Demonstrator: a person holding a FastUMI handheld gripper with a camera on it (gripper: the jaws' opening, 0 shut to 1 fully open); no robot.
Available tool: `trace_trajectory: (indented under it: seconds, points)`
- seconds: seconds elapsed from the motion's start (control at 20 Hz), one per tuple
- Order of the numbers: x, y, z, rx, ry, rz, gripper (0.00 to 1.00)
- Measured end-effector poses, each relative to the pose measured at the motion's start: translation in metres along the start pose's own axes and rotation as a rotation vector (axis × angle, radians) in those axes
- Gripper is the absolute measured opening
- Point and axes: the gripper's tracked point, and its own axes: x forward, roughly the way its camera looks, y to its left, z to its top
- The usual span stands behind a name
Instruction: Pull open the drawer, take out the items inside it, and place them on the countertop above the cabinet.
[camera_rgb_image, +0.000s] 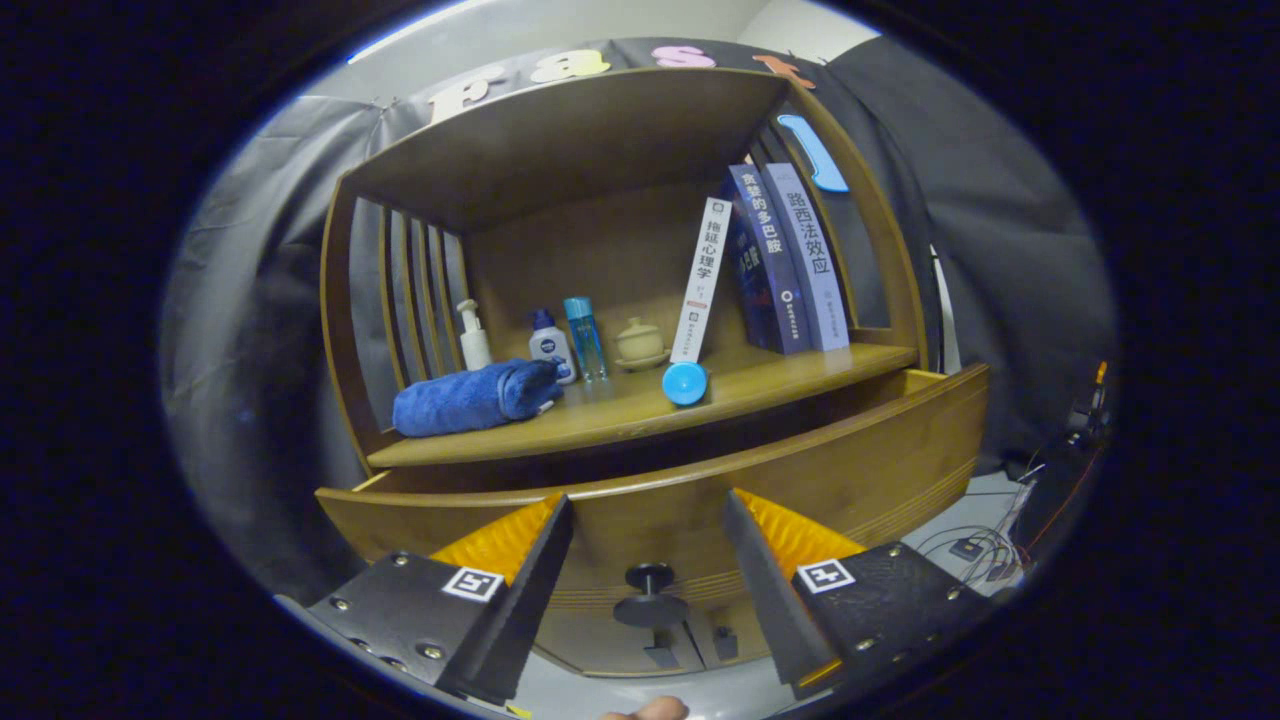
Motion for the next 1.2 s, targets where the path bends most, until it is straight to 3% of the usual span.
trace_trajectory:
  seconds: [0.85, 1.2]
  points:
    - [0.059, 0.004, 0.005, 0.008, 0.035, -0.003, 0.91]
    - [0.055, 0.007, 0.005, 0.027, 0.022, -0.025, 0.94]
